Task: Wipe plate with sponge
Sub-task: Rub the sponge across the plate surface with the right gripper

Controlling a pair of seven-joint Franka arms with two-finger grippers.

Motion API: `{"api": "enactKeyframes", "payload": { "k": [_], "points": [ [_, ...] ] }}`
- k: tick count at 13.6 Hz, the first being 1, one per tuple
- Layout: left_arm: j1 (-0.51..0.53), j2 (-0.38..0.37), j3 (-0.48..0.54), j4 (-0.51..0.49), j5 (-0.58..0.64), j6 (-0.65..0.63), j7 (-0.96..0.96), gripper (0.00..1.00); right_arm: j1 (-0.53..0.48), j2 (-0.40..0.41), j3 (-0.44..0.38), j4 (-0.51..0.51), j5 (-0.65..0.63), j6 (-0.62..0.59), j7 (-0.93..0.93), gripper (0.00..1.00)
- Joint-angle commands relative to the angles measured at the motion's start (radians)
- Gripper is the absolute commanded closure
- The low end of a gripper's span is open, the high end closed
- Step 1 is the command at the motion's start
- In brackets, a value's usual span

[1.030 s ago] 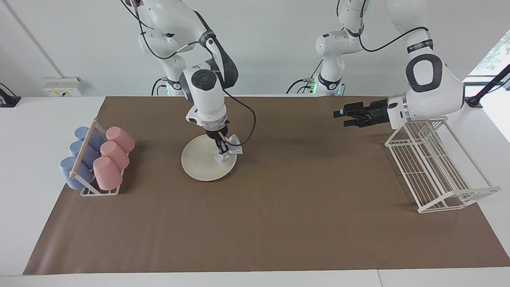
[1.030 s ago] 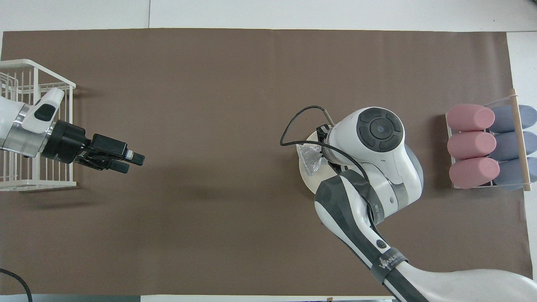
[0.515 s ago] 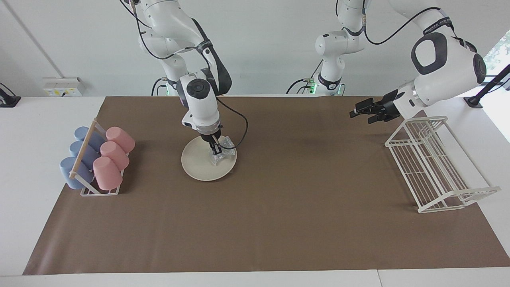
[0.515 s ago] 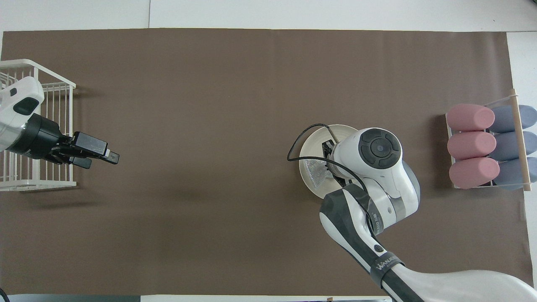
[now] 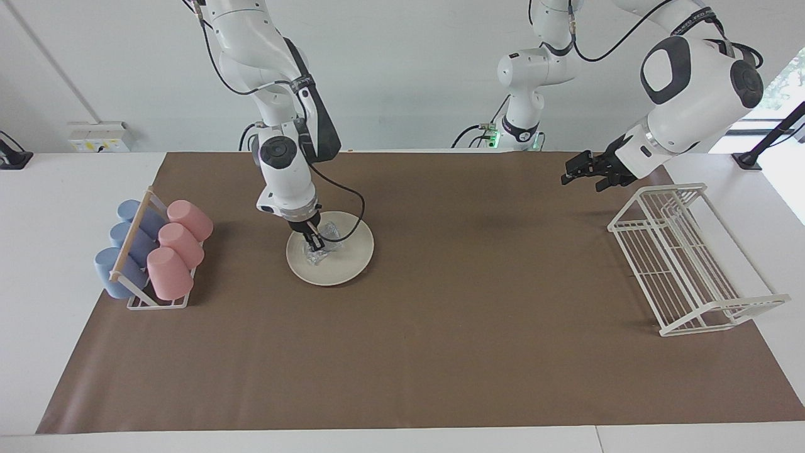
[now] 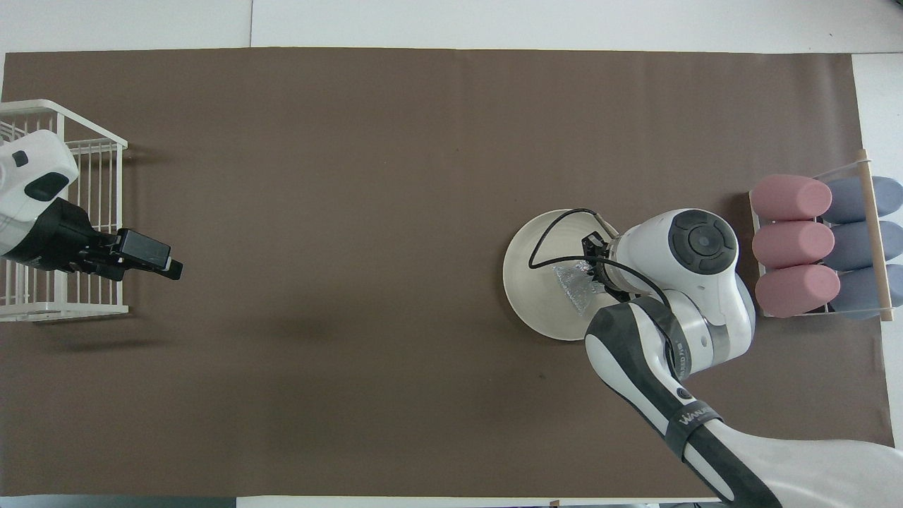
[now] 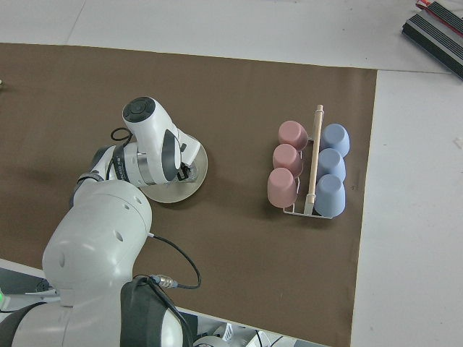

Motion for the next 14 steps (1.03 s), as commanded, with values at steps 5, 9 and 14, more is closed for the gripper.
{"api": "enactKeyframes", "payload": {
  "k": [5,9,14],
  "points": [
    [0.003,-0.045,0.013,0.002,0.098,0.021,-0.019,0.0,0.064,0.003,0.017,-0.041,0.027,0.073,0.149,1.0],
    [0.005,-0.057,0.014,0.002,0.104,0.018,-0.019,0.0,0.138,0.0,0.017,-0.041,0.203,0.09,0.209,1.0],
    [0.005,-0.06,0.016,0.003,0.103,0.024,-0.019,0.0,0.109,0.002,0.009,-0.041,0.239,0.103,0.079,1.0]
  ]
}}
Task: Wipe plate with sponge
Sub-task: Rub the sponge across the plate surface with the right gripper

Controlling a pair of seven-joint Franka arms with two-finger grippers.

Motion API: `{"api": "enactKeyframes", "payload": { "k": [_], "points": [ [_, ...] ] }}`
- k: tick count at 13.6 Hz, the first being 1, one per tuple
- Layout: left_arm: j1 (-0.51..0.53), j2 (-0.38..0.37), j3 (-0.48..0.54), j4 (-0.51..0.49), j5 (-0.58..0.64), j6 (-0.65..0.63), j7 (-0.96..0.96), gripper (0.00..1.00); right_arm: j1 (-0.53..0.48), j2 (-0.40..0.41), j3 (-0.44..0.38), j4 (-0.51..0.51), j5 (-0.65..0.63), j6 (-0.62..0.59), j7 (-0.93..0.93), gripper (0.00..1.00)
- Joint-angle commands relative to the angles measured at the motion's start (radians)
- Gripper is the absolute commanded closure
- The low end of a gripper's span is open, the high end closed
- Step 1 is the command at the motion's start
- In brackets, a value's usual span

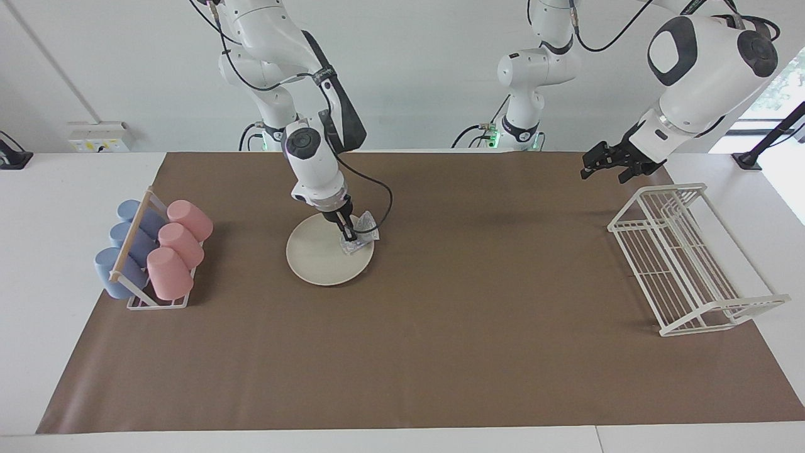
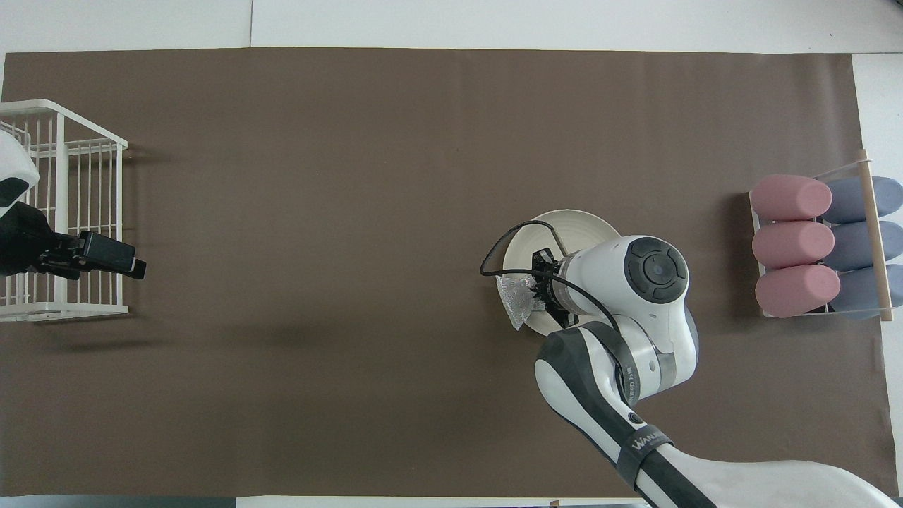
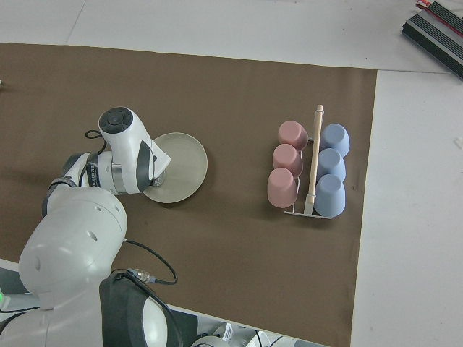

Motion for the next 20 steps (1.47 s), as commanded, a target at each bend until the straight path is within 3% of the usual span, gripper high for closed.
{"api": "enactKeyframes", "payload": {
  "k": [1,5,9,15,20],
  "points": [
    [0.003,-0.013,-0.003,0.0,0.018,0.009,-0.013,0.0,-0.072,0.003,0.003,-0.022,0.022,0.023,-0.149,1.0],
    [0.002,-0.015,-0.004,0.0,0.018,0.008,-0.011,0.0,-0.186,0.009,0.002,-0.022,0.02,0.019,-0.35,1.0],
    [0.002,-0.015,-0.004,0.0,0.018,0.006,-0.013,0.0,-0.18,0.009,0.002,-0.022,0.02,0.021,-0.358,1.0],
    [0.0,-0.015,-0.004,0.0,0.018,0.006,-0.011,0.0,-0.011,0.003,0.006,-0.022,0.02,0.032,-0.012,1.0],
    [0.003,-0.015,-0.003,-0.001,0.018,0.009,-0.016,0.0,-0.003,0.006,0.005,-0.006,0.02,0.026,0.01,1.0]
  ]
}}
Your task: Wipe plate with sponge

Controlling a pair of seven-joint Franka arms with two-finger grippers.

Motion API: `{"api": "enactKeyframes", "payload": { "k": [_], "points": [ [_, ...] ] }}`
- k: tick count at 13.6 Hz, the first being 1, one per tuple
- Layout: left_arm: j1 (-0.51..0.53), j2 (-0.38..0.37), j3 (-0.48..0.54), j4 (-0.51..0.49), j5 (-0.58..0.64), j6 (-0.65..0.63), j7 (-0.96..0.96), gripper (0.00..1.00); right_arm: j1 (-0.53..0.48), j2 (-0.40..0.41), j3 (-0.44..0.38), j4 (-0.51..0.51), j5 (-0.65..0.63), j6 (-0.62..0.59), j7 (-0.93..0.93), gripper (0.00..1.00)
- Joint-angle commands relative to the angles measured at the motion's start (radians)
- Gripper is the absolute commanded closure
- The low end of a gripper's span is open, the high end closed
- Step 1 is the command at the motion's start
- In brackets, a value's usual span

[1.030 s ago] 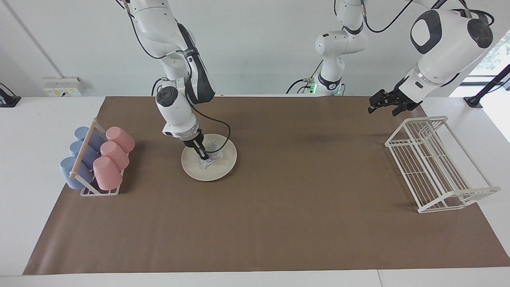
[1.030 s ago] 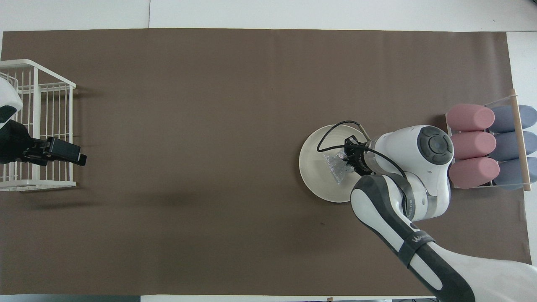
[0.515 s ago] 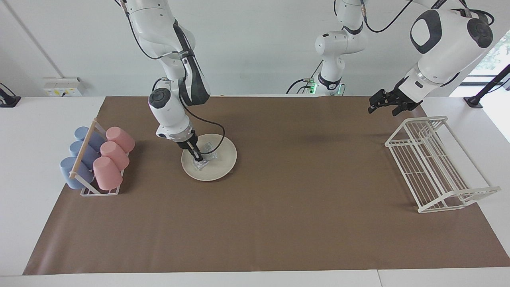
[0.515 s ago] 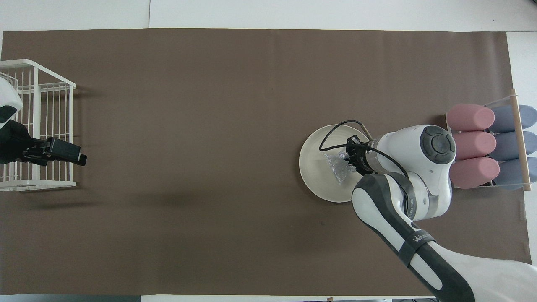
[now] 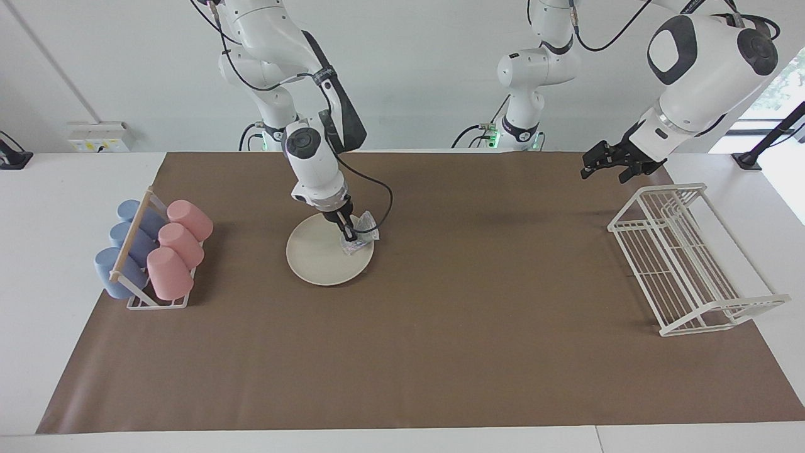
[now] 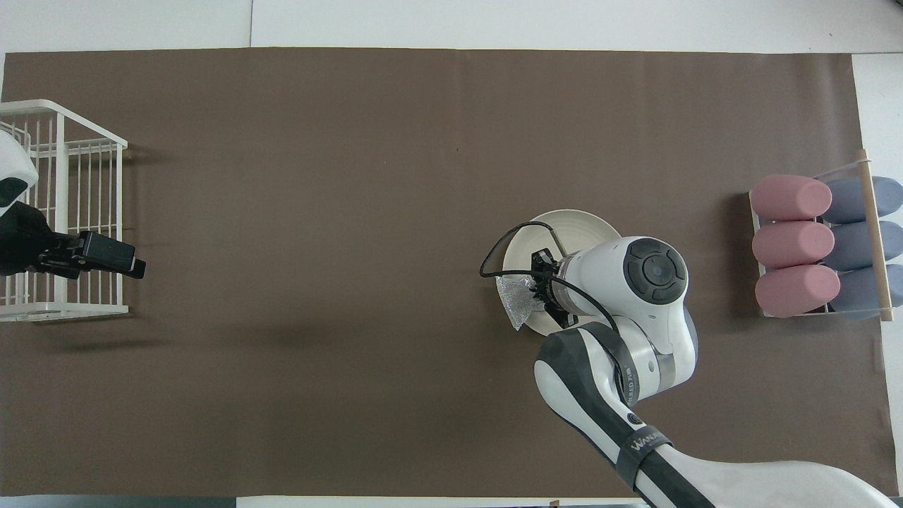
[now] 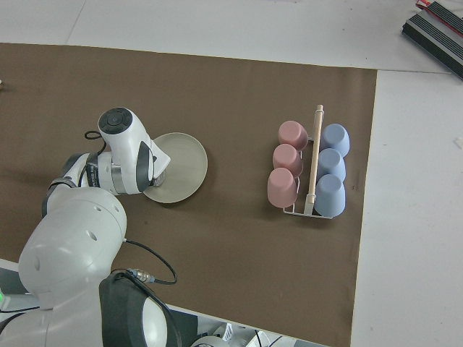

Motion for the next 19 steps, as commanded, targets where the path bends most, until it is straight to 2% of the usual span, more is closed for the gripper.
{"api": "enactKeyframes", "payload": {
  "k": [1,4,8,10,12,14,18,19],
  "points": [
    [0.003,-0.012,-0.002,-0.003,0.018,0.007,-0.015,0.0,-0.008,0.007,0.005,0.012,0.02,0.013,0.004,1.0],
    [0.003,-0.015,-0.002,-0.006,0.018,0.006,-0.015,0.0,0.016,-0.002,0.002,0.13,0.02,-0.123,0.115,1.0],
    [0.011,-0.015,0.003,-0.007,-0.001,0.009,-0.032,0.0,0.068,-0.002,0.001,0.383,-0.02,-0.378,0.31,1.0],
    [0.064,-0.026,0.003,-0.035,-0.191,0.015,-0.046,0.0,0.141,0.004,0.001,0.478,-0.144,-0.445,0.428,1.0],
    [0.074,-0.037,0.001,-0.076,-0.354,0.015,-0.047,0.0,0.191,0.018,0.002,0.562,-0.221,-0.51,0.537,1.0],
    [0.072,-0.04,0.001,-0.13,-0.535,0.02,-0.046,0.0,0.194,0.021,0.002,0.619,-0.265,-0.592,0.556,1.0],
    [0.022,-0.048,-0.005,-0.233,-0.796,0.076,0.003,0.0,0.196,0.018,0.006,0.76,-0.299,-0.724,0.556,1.0],
    [0.002,-0.048,-0.005,-0.251,-0.846,0.087,0.025,0.0,0.194,0.015,0.007,0.764,-0.299,-0.731,0.556,1.0]
  ]
}}
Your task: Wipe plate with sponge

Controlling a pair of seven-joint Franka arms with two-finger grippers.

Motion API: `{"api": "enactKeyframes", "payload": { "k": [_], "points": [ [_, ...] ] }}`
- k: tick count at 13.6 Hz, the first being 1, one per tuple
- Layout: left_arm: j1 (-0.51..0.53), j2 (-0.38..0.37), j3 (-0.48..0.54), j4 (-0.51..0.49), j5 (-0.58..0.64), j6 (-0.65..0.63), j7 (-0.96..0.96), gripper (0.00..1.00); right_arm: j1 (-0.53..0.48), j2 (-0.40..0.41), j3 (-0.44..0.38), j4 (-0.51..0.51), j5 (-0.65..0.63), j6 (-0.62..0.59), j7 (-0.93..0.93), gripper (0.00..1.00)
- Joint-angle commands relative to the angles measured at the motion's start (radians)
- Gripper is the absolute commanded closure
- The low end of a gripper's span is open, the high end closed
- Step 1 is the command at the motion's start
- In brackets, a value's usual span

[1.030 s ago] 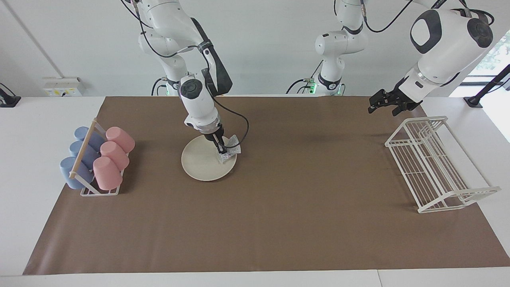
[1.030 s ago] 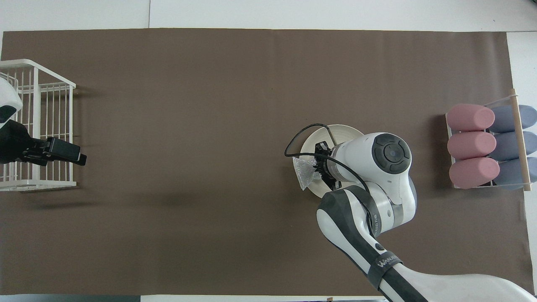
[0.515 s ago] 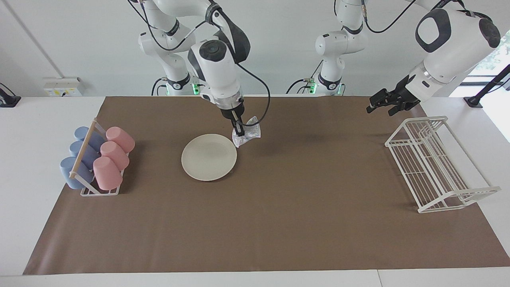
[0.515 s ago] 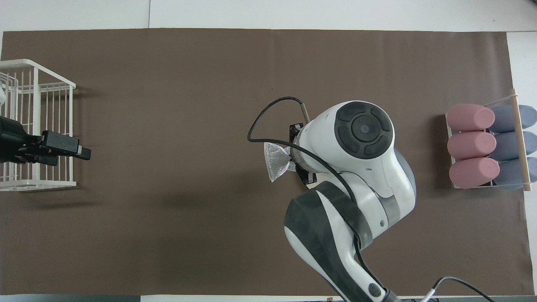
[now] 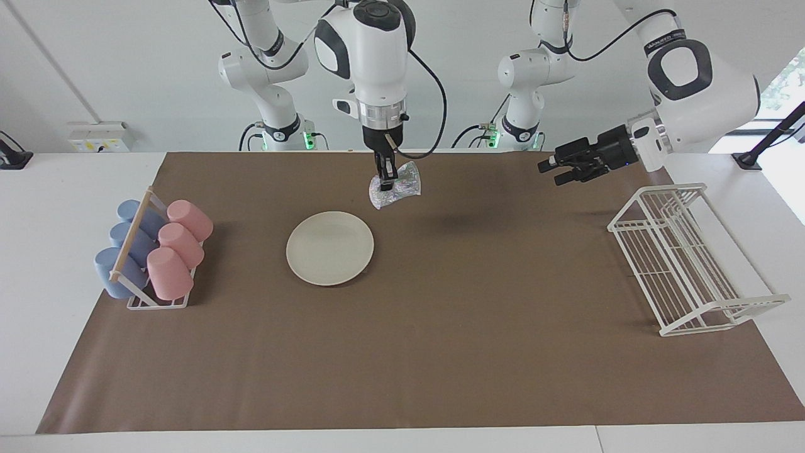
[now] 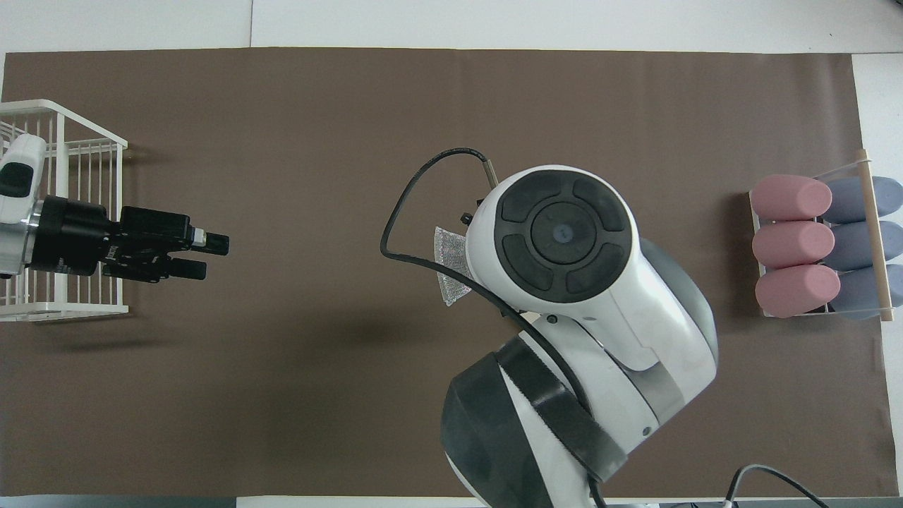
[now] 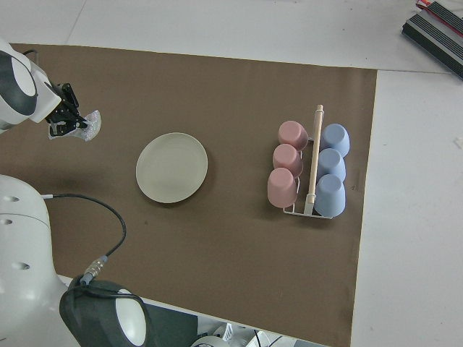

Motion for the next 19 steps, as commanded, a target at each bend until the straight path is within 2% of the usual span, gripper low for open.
{"api": "enactKeyframes", "payload": {
  "k": [1,5,7,8,13,15,17,19],
  "points": [
    [-0.063,-0.04,0.008,-0.107,-0.147,0.064,0.065,0.0,-0.006,0.021,0.009,0.065,-0.025,-0.048,0.018,1.0],
    [-0.126,-0.038,0.004,-0.173,-0.381,0.084,0.137,0.0,-0.006,0.01,0.01,0.043,-0.025,-0.045,0.021,1.0],
    [-0.233,-0.038,0.004,-0.188,-0.499,0.204,0.145,0.0,-0.006,0.008,0.01,0.042,-0.025,-0.046,0.02,1.0],
    [-0.281,-0.038,0.004,-0.194,-0.521,0.258,0.152,0.0,-0.006,0.008,0.01,0.042,-0.025,-0.045,0.021,1.0],
    [-0.422,-0.018,0.002,-0.184,-0.584,0.358,0.209,0.0,-0.006,0.008,0.01,0.038,-0.023,-0.04,0.018,1.0],
    [-0.5,-0.008,0.001,-0.182,-0.638,0.447,0.211,0.0,-0.007,0.008,0.01,0.038,-0.023,-0.04,0.018,1.0],
    [-0.529,-0.006,0.001,-0.181,-0.641,0.483,0.211,0.0,-0.009,0.008,0.01,0.038,-0.023,-0.038,0.018,1.0],
    [-0.533,-0.006,0.001,-0.182,-0.64,0.48,0.212,0.07,-0.009,0.008,0.01,0.038,-0.023,-0.038,0.018,1.0]
  ]
}}
